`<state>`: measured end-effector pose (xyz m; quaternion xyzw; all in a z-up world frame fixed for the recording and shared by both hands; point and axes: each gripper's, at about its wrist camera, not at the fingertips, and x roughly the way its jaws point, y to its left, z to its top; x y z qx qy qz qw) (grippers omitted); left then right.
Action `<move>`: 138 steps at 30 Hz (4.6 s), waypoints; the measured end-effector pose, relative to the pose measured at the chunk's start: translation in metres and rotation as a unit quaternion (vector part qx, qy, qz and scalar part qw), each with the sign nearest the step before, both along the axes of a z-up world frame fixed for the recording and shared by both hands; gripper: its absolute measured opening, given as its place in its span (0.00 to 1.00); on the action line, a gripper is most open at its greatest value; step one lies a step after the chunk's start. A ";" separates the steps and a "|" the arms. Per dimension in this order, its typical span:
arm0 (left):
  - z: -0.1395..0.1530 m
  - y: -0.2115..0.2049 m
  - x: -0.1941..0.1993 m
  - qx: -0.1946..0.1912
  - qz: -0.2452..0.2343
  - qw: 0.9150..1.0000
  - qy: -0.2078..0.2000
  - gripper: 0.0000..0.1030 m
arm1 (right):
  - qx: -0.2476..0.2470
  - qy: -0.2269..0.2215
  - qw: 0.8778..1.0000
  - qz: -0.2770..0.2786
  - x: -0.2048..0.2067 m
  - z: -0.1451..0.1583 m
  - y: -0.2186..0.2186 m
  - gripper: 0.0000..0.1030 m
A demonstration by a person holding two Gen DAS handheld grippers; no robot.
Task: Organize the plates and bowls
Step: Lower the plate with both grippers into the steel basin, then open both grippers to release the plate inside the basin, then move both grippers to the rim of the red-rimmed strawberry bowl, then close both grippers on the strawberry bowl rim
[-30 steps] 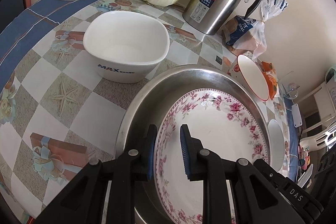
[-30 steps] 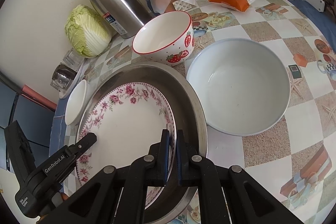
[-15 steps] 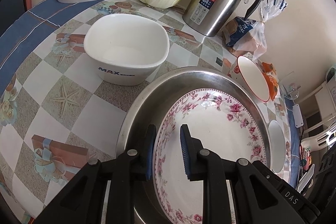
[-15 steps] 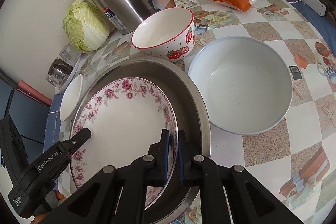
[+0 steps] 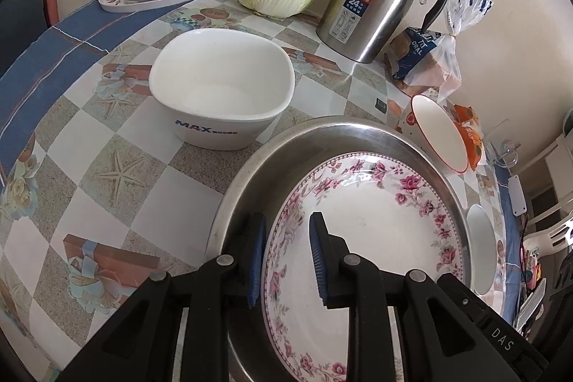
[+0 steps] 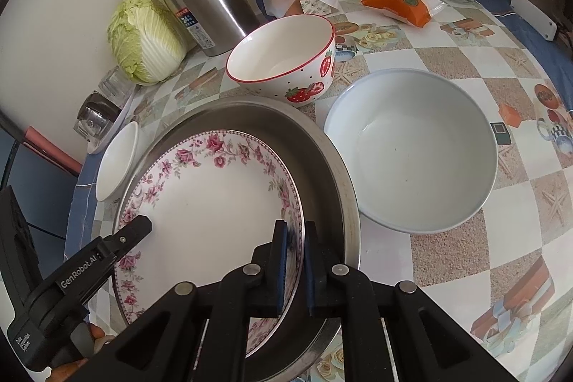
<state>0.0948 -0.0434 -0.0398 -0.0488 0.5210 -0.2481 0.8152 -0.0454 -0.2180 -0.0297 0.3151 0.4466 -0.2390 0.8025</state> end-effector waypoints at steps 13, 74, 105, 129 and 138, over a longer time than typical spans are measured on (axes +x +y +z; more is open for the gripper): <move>0.012 0.004 0.000 -0.003 0.002 1.000 -0.010 0.27 | -0.029 -0.005 1.000 -0.002 -0.005 0.014 -0.001 0.10; 0.039 0.000 -0.029 0.071 -0.035 0.991 -0.108 0.92 | -0.109 -0.037 0.993 0.011 -0.027 0.041 0.010 1.00; 0.103 -0.073 0.033 0.091 -0.135 0.974 -0.160 0.92 | -0.127 -0.081 0.988 0.025 0.009 0.089 -0.053 1.00; 0.063 -0.163 0.089 0.084 -0.167 0.981 -0.044 0.92 | -0.149 0.033 0.987 0.054 0.082 0.066 -0.117 0.80; 0.039 -0.194 0.088 0.098 -0.190 0.977 -0.029 0.70 | -0.102 0.060 0.991 0.056 0.100 0.032 -0.133 0.37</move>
